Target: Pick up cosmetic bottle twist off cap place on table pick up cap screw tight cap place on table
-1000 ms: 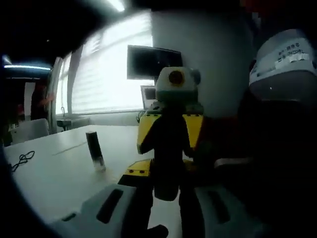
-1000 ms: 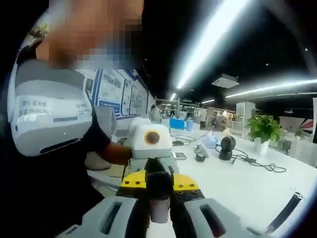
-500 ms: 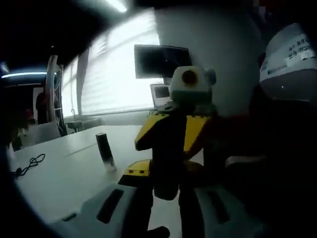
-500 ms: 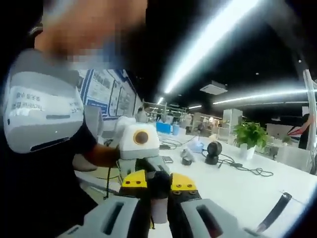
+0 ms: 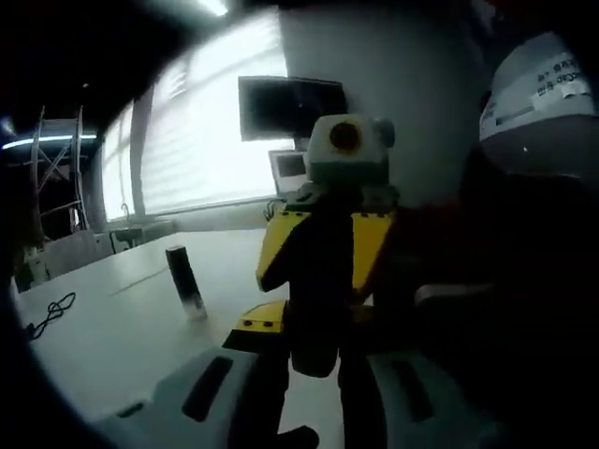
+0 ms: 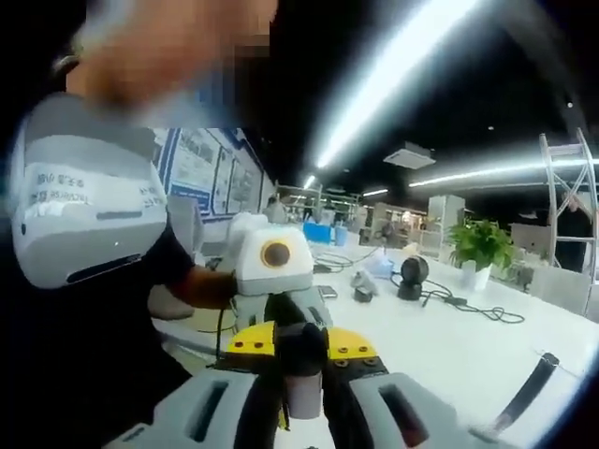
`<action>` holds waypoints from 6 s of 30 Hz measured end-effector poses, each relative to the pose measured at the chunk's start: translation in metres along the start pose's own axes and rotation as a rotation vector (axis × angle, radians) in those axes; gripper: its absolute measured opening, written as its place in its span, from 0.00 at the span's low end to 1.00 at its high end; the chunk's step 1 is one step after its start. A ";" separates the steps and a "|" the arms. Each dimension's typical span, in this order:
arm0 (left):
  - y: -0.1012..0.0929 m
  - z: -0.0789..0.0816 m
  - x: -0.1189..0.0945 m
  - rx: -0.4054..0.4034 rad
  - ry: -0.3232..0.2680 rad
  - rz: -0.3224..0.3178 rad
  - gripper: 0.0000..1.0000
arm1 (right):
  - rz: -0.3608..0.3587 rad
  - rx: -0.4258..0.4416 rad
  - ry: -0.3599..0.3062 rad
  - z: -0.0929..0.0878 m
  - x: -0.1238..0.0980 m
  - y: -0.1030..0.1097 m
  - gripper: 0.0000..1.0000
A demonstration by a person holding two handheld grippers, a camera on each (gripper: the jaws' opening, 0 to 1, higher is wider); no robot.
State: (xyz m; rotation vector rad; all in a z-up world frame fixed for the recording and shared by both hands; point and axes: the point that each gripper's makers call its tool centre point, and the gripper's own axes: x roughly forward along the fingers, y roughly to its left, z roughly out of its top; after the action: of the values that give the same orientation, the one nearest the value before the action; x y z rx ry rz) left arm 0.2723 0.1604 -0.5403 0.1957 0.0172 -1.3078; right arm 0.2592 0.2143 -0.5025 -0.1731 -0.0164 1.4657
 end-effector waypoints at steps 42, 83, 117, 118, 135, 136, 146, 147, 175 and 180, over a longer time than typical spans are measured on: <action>0.003 0.015 0.006 0.043 0.011 0.129 0.08 | -0.189 -0.050 -0.084 0.012 -0.009 -0.008 0.07; -0.009 0.026 0.000 0.061 -0.061 0.040 0.10 | -0.100 -0.137 -0.186 0.025 -0.018 0.006 0.10; -0.009 0.012 -0.002 -0.047 -0.113 -0.064 0.07 | 0.019 0.098 -0.129 0.003 -0.010 0.001 0.15; -0.010 0.013 -0.002 -0.056 -0.118 -0.072 0.07 | 0.020 0.097 -0.130 0.003 -0.011 0.002 0.15; -0.006 0.010 -0.001 -0.096 -0.110 -0.082 0.08 | 0.005 0.078 -0.104 -0.002 -0.010 -0.002 0.11; -0.006 0.010 -0.001 -0.096 -0.110 -0.083 0.08 | 0.006 0.075 -0.107 -0.002 -0.010 -0.001 0.11; -0.004 0.010 0.000 -0.118 -0.111 -0.075 0.09 | -0.009 0.078 -0.132 -0.002 -0.012 -0.003 0.11; -0.004 0.010 0.001 -0.116 -0.110 -0.073 0.09 | -0.011 0.075 -0.131 -0.002 -0.012 -0.004 0.11; 0.012 0.003 -0.003 -0.083 -0.107 0.009 0.08 | -0.114 0.140 -0.220 0.005 -0.031 -0.019 0.21; 0.018 0.002 -0.005 -0.082 -0.108 0.032 0.08 | -0.158 0.127 -0.220 0.005 -0.041 -0.024 0.19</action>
State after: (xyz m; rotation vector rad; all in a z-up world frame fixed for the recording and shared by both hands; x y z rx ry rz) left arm 0.2877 0.1690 -0.5359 0.0546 -0.0243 -1.2814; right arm 0.2781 0.1721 -0.4909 0.0923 -0.1131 1.3170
